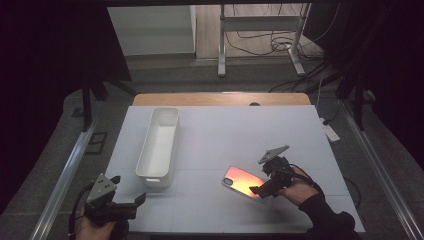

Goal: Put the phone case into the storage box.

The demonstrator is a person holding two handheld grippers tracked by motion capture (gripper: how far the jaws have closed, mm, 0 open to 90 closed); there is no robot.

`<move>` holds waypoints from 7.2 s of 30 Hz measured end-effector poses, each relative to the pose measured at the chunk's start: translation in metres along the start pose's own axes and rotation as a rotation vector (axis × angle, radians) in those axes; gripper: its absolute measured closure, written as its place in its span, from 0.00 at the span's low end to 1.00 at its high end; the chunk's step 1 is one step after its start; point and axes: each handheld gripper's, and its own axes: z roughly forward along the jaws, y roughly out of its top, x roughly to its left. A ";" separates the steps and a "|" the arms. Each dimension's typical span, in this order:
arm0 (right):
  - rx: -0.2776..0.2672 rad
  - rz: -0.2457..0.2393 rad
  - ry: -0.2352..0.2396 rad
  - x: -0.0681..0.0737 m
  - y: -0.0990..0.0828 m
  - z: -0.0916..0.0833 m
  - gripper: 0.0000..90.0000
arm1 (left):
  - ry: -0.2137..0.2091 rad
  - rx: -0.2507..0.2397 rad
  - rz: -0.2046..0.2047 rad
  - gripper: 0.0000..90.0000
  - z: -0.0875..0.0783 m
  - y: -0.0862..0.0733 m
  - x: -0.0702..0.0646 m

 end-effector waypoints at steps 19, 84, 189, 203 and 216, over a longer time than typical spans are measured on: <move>0.042 -0.020 0.009 0.007 0.014 0.018 0.00 | 0.000 0.002 0.003 0.00 0.000 0.000 0.000; 0.094 -0.109 0.001 0.013 0.002 0.044 0.18 | -0.025 0.025 0.038 0.01 0.003 0.002 -0.002; -0.509 -0.008 0.282 0.010 0.020 -0.053 0.18 | -0.569 -0.110 0.195 0.00 0.072 0.101 -0.059; -0.533 -0.035 0.310 0.019 0.024 -0.057 0.18 | -0.672 -0.119 0.243 0.00 0.089 0.121 -0.075; -0.547 -0.042 0.339 0.024 0.026 -0.059 0.18 | -0.734 -0.125 0.251 0.00 0.098 0.132 -0.086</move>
